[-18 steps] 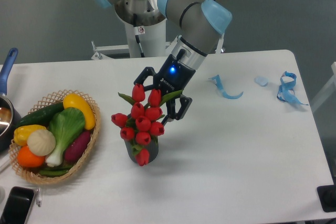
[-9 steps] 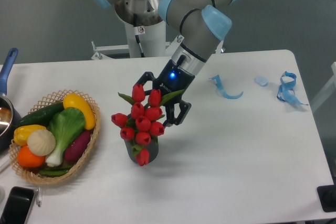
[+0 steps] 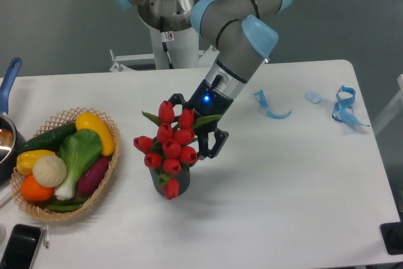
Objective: Pick up the flowers from the vase
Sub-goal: 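Close the gripper around the tulip stems above the grey vase, then lift the tulip bouquet up out of the vase and away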
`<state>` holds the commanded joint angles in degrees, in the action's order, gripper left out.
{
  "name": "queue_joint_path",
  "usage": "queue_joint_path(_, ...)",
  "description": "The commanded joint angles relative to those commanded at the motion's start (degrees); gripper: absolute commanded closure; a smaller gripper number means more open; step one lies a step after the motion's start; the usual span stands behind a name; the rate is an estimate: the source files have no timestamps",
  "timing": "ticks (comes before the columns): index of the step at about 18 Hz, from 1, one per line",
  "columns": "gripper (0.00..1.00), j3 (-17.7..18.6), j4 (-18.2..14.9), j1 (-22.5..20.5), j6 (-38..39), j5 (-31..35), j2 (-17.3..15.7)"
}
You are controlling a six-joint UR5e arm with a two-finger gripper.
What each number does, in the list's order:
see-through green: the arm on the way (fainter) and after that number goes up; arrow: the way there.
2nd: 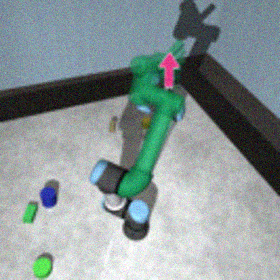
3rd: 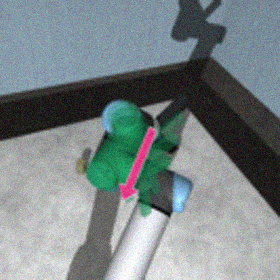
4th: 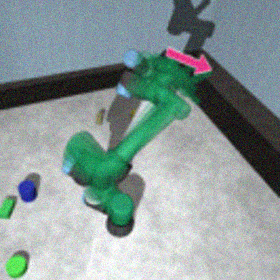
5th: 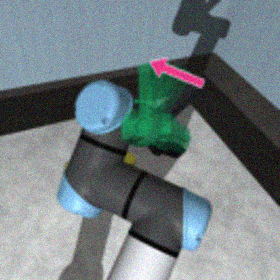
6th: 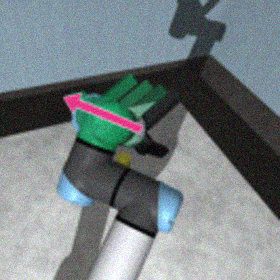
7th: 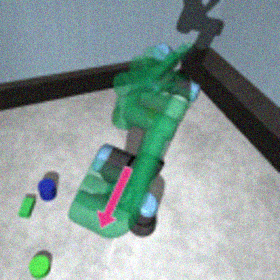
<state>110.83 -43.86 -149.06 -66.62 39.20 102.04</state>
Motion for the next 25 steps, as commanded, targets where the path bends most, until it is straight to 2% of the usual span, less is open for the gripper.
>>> queue_joint_path(3, 0.01, -0.1, 0.0, 0.1, -0.1, 0.1, 0.1)
queue_joint_path(6, 0.08, 0.0, 1.1, 0.4, -0.1, 0.4, 0.6)
queue_joint_path(10, 0.34, 0.2, 1.7, 0.4, -0.3, 0.7, 0.9)
queue_joint_path(16, 0.52, 0.3, 1.7, 0.4, -0.4, 0.7, 0.6)
queue_joint_path(25, 0.56, 0.8, 1.7, 0.4, -0.4, 0.4, -0.2)
